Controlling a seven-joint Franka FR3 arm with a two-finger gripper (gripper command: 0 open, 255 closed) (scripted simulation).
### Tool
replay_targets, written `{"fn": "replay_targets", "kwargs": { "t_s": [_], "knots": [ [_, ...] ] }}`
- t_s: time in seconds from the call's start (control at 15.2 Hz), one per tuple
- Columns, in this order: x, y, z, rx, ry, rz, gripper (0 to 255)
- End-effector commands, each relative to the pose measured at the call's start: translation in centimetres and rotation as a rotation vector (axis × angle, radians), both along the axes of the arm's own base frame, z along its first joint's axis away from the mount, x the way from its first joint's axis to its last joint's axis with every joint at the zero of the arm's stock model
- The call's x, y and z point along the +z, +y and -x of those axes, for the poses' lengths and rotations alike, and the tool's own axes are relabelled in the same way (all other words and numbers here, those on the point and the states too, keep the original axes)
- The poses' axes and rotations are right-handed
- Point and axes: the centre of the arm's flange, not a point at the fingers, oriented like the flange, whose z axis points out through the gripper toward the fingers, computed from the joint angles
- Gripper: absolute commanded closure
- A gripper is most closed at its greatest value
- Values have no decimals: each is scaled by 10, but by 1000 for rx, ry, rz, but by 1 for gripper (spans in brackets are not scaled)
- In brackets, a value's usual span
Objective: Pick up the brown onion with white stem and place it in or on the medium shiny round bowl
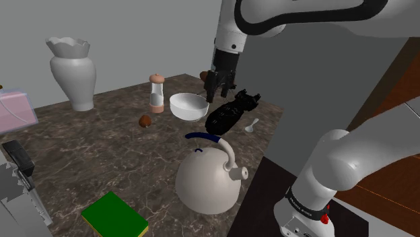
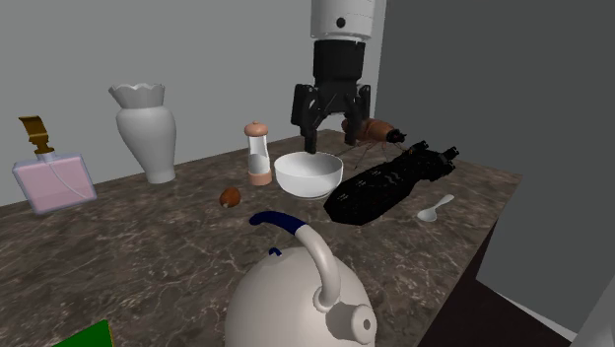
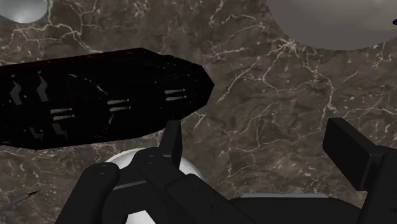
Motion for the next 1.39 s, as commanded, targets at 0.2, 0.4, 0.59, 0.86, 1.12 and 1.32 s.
{"fn": "replay_targets", "kwargs": {
  "t_s": [0.2, 0.4, 0.59, 0.86, 1.12, 1.32],
  "knots": [
    [-18, 45, -51, 4, 4, 11, 0],
    [-30, 72, -79, 6, 7, 19, 0],
    [-43, 99, -106, 9, 10, 26, 0],
    [-60, 135, -143, 12, 13, 37, 0],
    [-78, 170, -180, 15, 17, 47, 0],
    [-92, 197, -207, 18, 19, 54, 0]
  ]
}}
